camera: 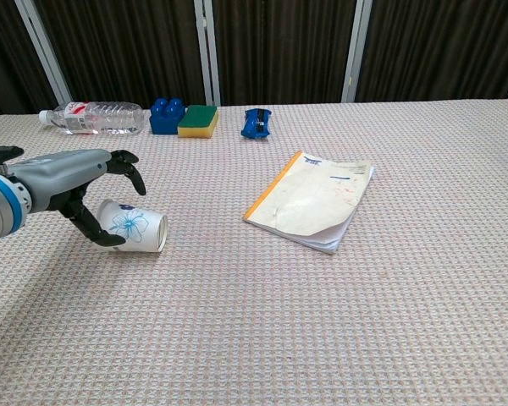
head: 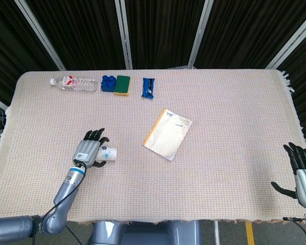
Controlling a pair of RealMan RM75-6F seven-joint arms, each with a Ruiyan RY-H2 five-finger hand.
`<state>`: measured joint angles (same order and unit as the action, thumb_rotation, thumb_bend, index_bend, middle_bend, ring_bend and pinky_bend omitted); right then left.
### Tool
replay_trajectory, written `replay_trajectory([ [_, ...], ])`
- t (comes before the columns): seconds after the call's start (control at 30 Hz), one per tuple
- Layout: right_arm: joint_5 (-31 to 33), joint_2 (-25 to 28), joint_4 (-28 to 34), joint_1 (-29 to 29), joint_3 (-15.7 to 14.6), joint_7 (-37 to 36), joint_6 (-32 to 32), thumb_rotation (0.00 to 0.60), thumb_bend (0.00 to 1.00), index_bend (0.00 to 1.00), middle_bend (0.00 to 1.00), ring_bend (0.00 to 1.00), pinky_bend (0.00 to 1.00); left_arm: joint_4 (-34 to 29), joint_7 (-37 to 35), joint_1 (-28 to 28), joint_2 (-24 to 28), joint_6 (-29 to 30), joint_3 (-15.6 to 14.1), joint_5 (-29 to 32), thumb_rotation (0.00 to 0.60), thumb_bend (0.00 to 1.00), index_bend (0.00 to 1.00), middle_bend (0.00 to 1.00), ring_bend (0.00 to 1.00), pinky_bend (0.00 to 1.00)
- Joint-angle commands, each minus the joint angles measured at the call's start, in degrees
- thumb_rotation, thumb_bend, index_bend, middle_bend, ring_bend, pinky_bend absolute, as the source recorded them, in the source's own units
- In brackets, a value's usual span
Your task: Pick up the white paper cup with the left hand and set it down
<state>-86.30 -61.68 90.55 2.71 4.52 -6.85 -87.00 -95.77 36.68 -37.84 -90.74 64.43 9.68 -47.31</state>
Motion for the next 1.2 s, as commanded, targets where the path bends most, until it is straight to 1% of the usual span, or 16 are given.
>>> replay_trajectory([
  [0.03, 0.0, 0.0, 0.0, 0.0, 0.0, -0.1, 0.0, 0.6, 0.0, 0.0, 0.0, 0.0, 0.0, 0.0, 4.9, -1.9, -2.6, 3.3, 0.7, 2.2, 0.6, 0.15, 0.32, 0.0, 0.0, 0.0],
  [0.27, -0.2, 0.1, -0.2, 0.0, -0.1, -0.5, -0.1, 0.6, 0.0, 0.0, 0.0, 0.0, 0.0, 2.1, 10.4, -4.0, -6.1, 5.9, 1.3, 4.6, 0.6, 0.15, 0.32, 0.0, 0.0, 0.0],
  [0.5, -0.1, 0.1, -0.2, 0.0, 0.0, -0.5, 0.0, 0.6, 0.0, 0.0, 0.0, 0.0, 0.0, 4.8, 15.7, -5.2, -8.5, 7.9, 0.1, 6.1, 0.6, 0.15, 0.32, 0.0, 0.0, 0.0],
  [0.83, -0.1, 0.0, -0.1, 0.1, -0.1, -0.1, 0.2, 0.6, 0.0, 0.0, 0.0, 0.0, 0.0, 5.1, 18.0, -5.7, -9.1, 7.9, -0.1, 8.3, 0.6, 0.15, 0.32, 0.0, 0.0, 0.0],
  [0.9, -0.1, 0.0, -0.1, 0.1, -0.1, -0.1, 0.2, 0.6, 0.0, 0.0, 0.0, 0.0, 0.0, 5.4, 18.6, -5.7, -9.4, 8.1, -0.3, 8.7, 0.6, 0.15, 0.33, 0.0, 0.0, 0.0],
  [1.0, -0.1, 0.1, -0.1, 0.1, -0.1, -0.2, 0.2, 0.6, 0.0, 0.0, 0.0, 0.0, 0.0, 5.9, 18.8, -5.7, -9.8, 8.1, -0.4, 9.0, 0.6, 0.15, 0.4, 0.0, 0.0, 0.0],
  [1.07, -0.1, 0.1, -0.1, 0.1, -0.1, -0.3, 0.2, 0.6, 0.0, 0.0, 0.0, 0.0, 0.0, 6.2, 18.6, -5.7, -10.0, 8.1, -0.4, 9.1, 0.6, 0.15, 0.42, 0.0, 0.0, 0.0],
  [1.2, 0.0, 0.1, -0.1, 0.1, 0.0, -0.3, 0.1, 0.6, 0.0, 0.0, 0.0, 0.0, 0.0, 5.9, 16.5, -5.3, -10.3, 8.1, -0.1, 7.8, 0.6, 0.15, 0.43, 0.0, 0.0, 0.0],
])
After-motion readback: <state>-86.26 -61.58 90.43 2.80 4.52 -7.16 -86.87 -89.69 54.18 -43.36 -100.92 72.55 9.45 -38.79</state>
